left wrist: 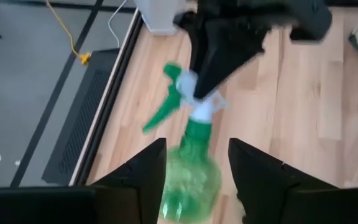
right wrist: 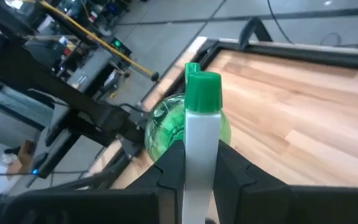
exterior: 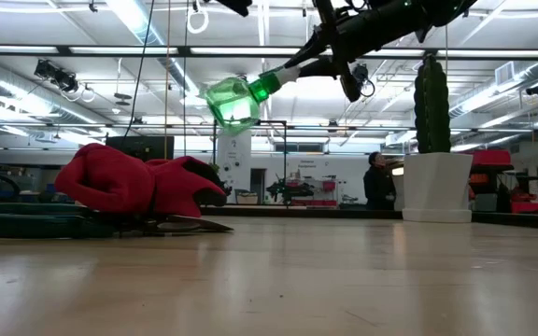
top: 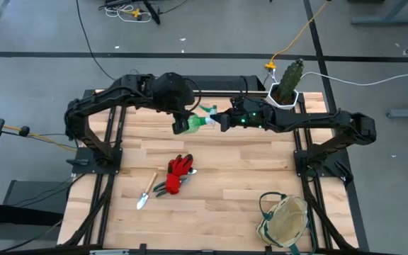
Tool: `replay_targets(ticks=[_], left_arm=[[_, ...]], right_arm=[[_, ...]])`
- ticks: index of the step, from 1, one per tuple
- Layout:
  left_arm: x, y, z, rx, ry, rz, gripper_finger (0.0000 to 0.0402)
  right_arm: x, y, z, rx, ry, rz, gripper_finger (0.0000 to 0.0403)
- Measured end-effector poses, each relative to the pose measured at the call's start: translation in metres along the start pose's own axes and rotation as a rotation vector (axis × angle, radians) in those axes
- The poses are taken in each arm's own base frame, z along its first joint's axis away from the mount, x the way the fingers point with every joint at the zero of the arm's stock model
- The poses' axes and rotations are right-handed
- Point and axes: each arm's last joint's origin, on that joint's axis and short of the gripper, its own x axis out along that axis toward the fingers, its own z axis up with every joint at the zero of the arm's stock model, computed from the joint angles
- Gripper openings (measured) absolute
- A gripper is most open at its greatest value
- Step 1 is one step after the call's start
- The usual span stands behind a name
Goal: Pick & Place Garden tools in Gardening bag
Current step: Put the green spray bottle into the gardening tool bag
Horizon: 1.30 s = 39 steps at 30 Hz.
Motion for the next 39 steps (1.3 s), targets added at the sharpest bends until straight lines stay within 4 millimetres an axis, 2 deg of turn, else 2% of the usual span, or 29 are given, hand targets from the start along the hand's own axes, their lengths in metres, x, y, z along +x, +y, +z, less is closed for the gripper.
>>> replay_targets(ticks=[7,10,13,19,26,31,39], left_arm=[[-0.005,-0.011,0.001,-0.001,-0.025,0.001,0.0174],[0.006,-0.022,-0.001,-0.003,-0.037,-0.007,0.0174],[0.018,-0.033,-0.01,0.002,-0.036,-0.026,0.0174],[0.021,-0.046,-0.029,-0.051,-0.084,-0.055,0.0174],[0.0,-0.047,-0.053,-0.114,-0.135,-0.02,0.0174],[-0.025,-0.042,-0.07,-0.139,-0.182,-0.023,0.0174],[-0.054,-0.034,-0.075,-0.175,-0.287,-0.049,0.0174]], right_arm=[[-0.015,0.002,0.006,-0.046,-0.001,-0.008,0.0057],[-0.02,0.003,0.007,-0.054,0.009,-0.016,0.0057],[-0.025,0.003,0.008,-0.066,0.02,-0.026,0.0057],[-0.035,0.003,0.008,-0.107,0.05,-0.044,0.0057],[-0.05,0.007,0.008,-0.157,0.106,0.004,0.0057],[-0.064,0.012,0.011,-0.191,0.122,0.064,0.0057],[-0.09,0.021,0.015,-0.322,0.117,0.162,0.0057]])
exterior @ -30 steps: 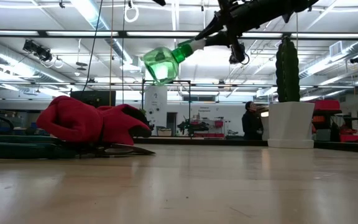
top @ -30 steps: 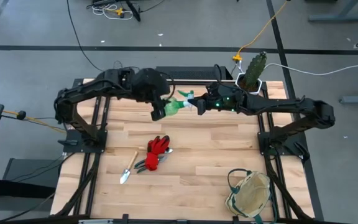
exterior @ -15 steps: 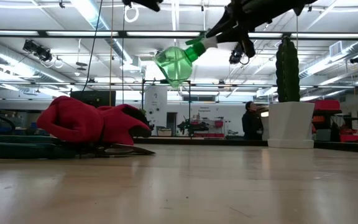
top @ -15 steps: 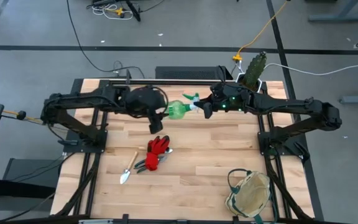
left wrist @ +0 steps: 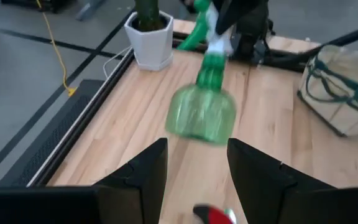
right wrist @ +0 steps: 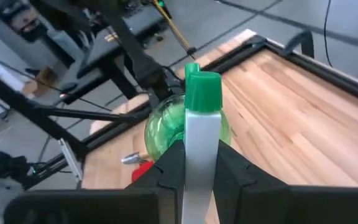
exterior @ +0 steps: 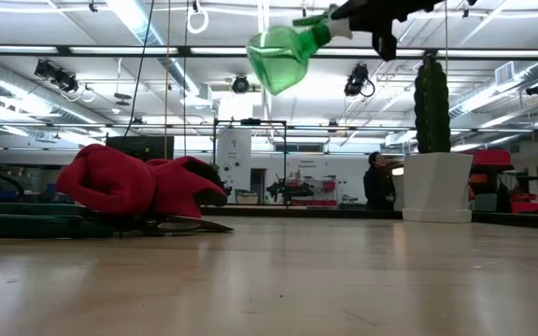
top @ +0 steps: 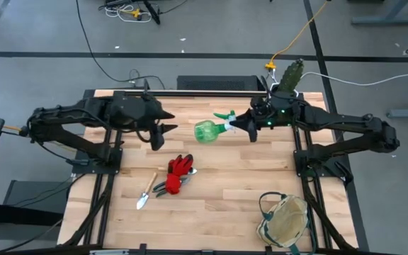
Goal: Pick & Place Garden tools in Gardening bag
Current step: Put the green spray bottle into the gardening tool bag
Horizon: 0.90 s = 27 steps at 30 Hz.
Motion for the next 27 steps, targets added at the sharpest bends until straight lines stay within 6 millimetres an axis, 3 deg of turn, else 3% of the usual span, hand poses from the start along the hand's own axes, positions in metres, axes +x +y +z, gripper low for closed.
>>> replay_targets(ticks=[12,17,27], left_arm=[[0.002,0.001,0.003,-0.008,-0.02,0.006,0.0174],[0.002,0.001,0.003,-0.012,-0.027,0.005,0.0174],[0.002,0.0,0.004,-0.014,-0.03,0.005,0.0174]], right_arm=[[-0.013,0.002,-0.008,-0.099,0.084,0.002,0.0057],[-0.023,0.013,-0.009,-0.169,0.099,0.132,0.0057],[-0.064,0.037,-0.012,-0.317,0.082,0.383,0.0057]])
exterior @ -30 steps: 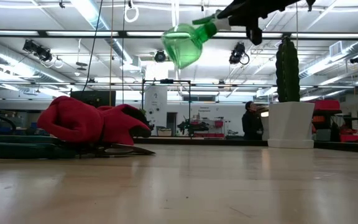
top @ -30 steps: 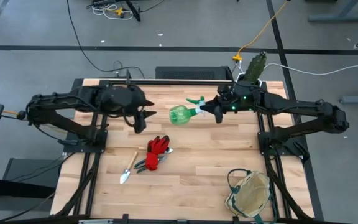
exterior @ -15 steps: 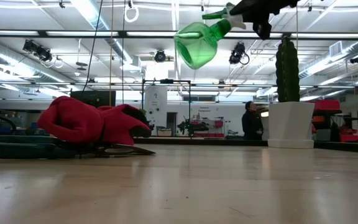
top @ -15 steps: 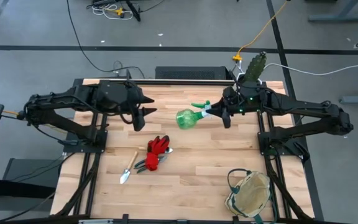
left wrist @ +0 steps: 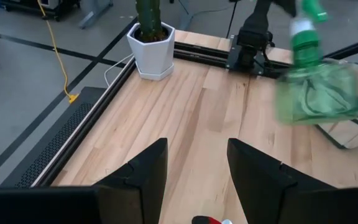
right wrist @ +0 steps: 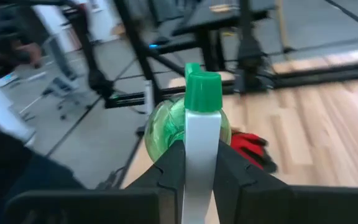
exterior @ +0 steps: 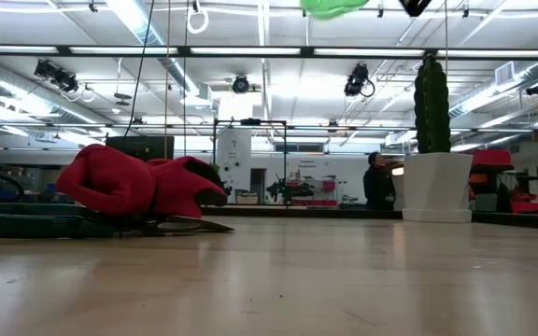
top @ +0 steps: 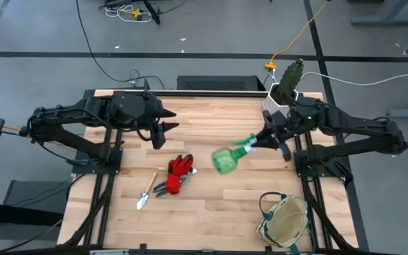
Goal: Pick & Place Garden tools in Gardening bag
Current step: Put the green spray bottle into the gardening tool bag
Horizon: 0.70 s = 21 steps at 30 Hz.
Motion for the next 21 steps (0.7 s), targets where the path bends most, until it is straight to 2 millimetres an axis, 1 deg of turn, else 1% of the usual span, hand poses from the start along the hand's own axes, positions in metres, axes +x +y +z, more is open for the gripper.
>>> replay_targets(ticks=[5,12,15,21], left_arm=[[0.0,0.0,0.0,0.001,0.0,0.0,0.0174],[0.0,0.0,0.0,0.0,0.0,0.0,0.0174],[0.0,0.0,0.0,0.0,0.0,0.0,0.0174],[0.0,0.0,0.0,0.0,0.0,0.0,0.0174]], right_arm=[[-0.013,0.016,0.0,-0.087,-0.027,0.075,0.0057],[-0.024,0.029,-0.005,-0.091,-0.004,0.124,0.0057],[-0.024,0.031,-0.01,-0.08,0.041,0.135,0.0057],[-0.024,0.034,-0.028,-0.036,0.219,0.099,0.0057]])
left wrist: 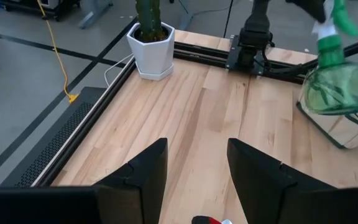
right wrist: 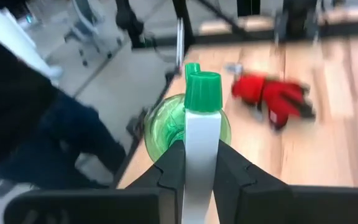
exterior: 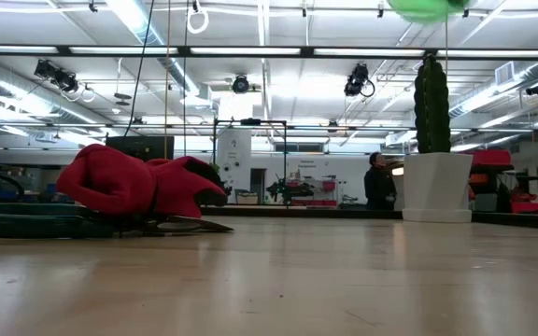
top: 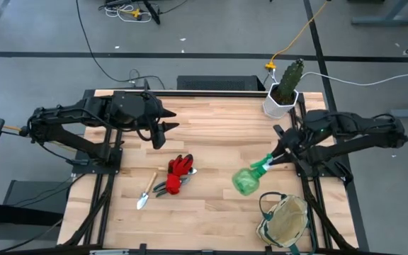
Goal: Pick & Place Garden tools in Gardening bag
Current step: Put the green spray bottle into the gardening tool bag
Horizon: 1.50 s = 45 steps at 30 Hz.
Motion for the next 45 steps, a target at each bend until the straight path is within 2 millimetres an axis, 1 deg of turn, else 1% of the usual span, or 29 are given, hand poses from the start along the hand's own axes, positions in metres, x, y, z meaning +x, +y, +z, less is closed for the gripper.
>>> replay_targets(ticks=[6,15,17,22,26,31,36,45], left_arm=[[0.0,0.0,0.0,0.0,0.0,0.0,0.0174],[0.0,0.0,0.0,0.012,0.0,0.0,0.0174],[0.0,0.0,0.0,0.012,0.0,0.0,0.0174],[0.0,0.0,0.0,0.011,0.0,0.0,0.0174],[0.0,0.0,0.0,0.012,0.0,0.0,0.0174],[0.0,0.0,0.0,0.011,0.0,0.0,0.0174],[0.0,0.0,0.0,0.002,0.0,0.0,0.0174],[0.0,0.0,0.0,0.001,0.001,-0.003,0.0174]], right_arm=[[0.002,0.007,-0.008,0.029,0.082,0.04,0.0057],[0.004,0.017,-0.011,0.071,0.117,0.098,0.0057],[0.003,0.02,-0.007,0.07,0.114,0.095,0.0057],[-0.005,0.03,0.013,0.063,0.1,0.103,0.0057],[-0.009,0.036,0.025,0.064,0.153,0.107,0.0057],[-0.012,0.044,0.03,-0.015,0.275,0.129,0.0057],[-0.015,0.052,0.025,-0.078,0.392,0.169,0.0057],[-0.017,0.069,0.018,-0.159,0.449,0.286,0.0057]])
